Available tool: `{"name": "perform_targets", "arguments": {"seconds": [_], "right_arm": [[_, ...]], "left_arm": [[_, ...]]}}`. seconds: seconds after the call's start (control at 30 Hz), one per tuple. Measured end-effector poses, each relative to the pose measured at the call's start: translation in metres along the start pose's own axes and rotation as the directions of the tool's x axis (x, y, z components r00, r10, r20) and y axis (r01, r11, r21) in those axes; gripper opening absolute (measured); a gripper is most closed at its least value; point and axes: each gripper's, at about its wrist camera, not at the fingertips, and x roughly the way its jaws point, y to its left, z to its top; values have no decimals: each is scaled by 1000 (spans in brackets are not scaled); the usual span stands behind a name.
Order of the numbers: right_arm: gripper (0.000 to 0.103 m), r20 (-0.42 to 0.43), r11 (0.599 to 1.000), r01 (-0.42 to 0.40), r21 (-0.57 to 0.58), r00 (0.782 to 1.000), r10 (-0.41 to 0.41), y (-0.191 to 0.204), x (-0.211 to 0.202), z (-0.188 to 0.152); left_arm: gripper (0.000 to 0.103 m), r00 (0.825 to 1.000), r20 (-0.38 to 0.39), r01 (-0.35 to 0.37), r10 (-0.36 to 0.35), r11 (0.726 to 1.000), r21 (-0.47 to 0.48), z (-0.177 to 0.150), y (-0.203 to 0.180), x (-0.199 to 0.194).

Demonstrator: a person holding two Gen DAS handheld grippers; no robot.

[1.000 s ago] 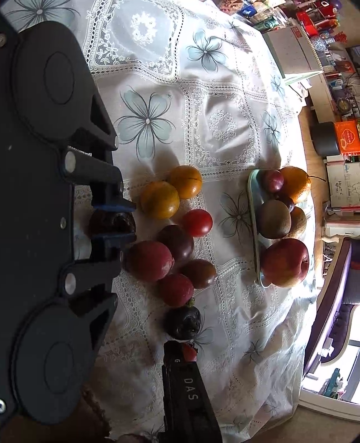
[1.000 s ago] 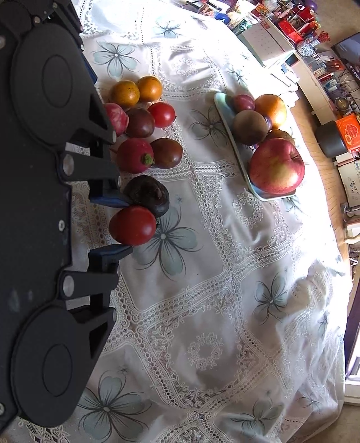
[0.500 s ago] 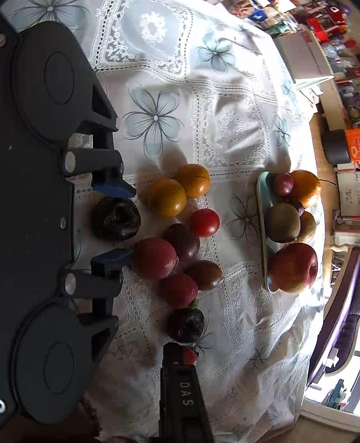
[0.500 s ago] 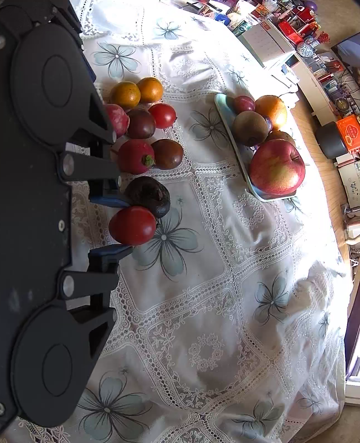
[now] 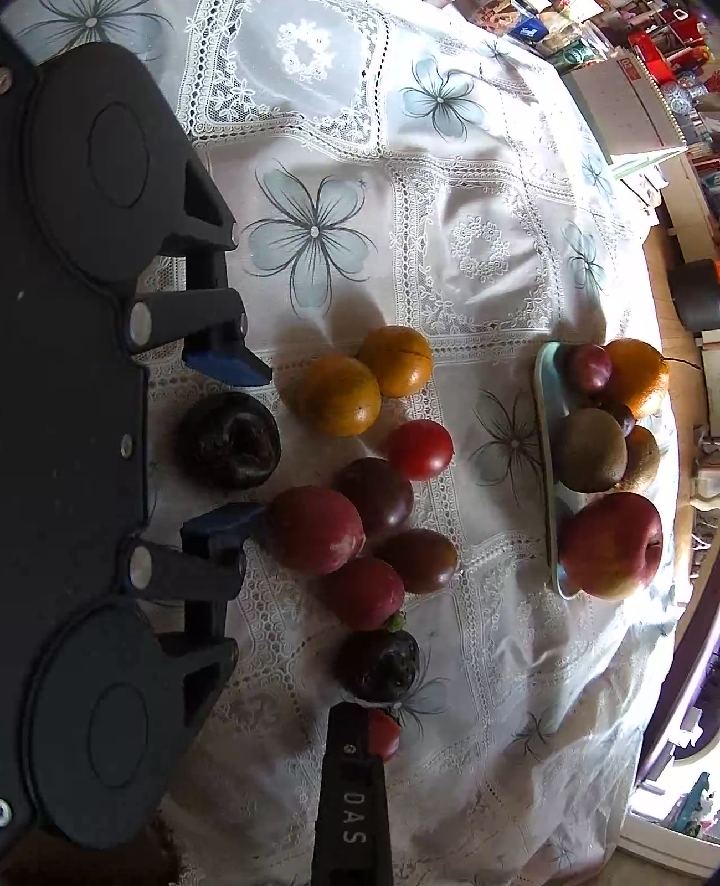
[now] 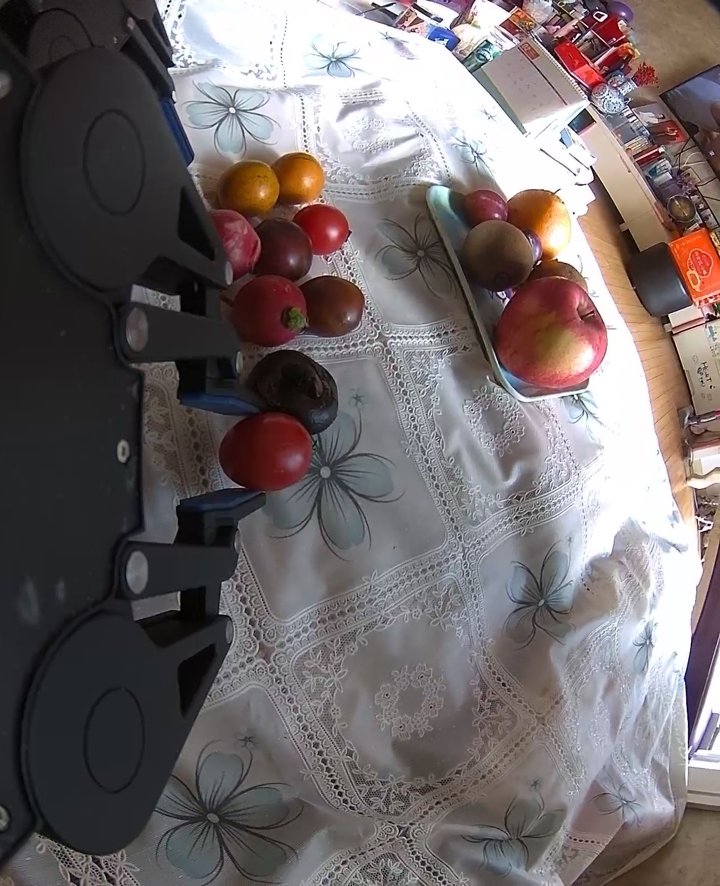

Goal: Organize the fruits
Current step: 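Close the left gripper on the dark plum while the right gripper grasps a red tomato, then lift the dark plum with the left gripper while the right lifts the tomato toward the basket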

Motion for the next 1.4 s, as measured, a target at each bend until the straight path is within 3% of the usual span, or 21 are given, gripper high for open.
{"name": "perform_targets", "arguments": {"seconds": [0.3, 0.47, 0.5, 0.6, 0.8, 0.87, 0.9, 1.03, 1.1, 1.23, 1.4], "right_arm": [[30, 30, 999, 24, -27, 999, -23, 5, -3, -1], [30, 42, 999, 31, -37, 999, -29, 5, -3, -1], [30, 42, 999, 27, -33, 999, -26, 4, -3, -1], [28, 50, 1000, 13, -13, 999, -12, 0, -5, -2], [26, 129, 999, 25, -37, 991, -20, 7, -19, -9], [26, 178, 997, 37, -60, 984, -26, 11, -26, -14], [25, 207, 996, 46, -73, 978, -30, 14, -30, -16], [25, 283, 994, 37, -106, 959, -5, 18, -43, -22], [25, 289, 992, 34, -118, 957, 2, 19, -44, -22], [24, 274, 995, 29, -99, 962, -1, 15, -42, -19], [24, 234, 999, -9, -52, 972, 21, 6, -37, -16]], "left_arm": [[53, 997, -65, -45, 46, 999, 9, 11, -2, 12], [53, 993, -41, -104, 109, 990, 99, 9, -14, 13], [48, 994, -29, -105, 110, 987, 119, 8, -16, 13], [47, 996, -15, -87, 89, 990, 115, 9, -14, 12], [45, 1000, 2, 30, -30, 999, 22, 6, 1, 6], [43, 999, 20, 36, -36, 999, 21, 4, -1, 1], [34, 999, 36, 30, -31, 999, 26, 3, -2, -1], [34, 998, 48, 33, -33, 999, 2, 3, 1, -4], [35, 998, 44, 41, -40, 999, -9, 4, 4, -3], [48, 999, -3, 36, -36, 998, -46, 6, 9, 2], [55, 998, -41, -51, 47, 992, -112, 6, 18, 6]]}}
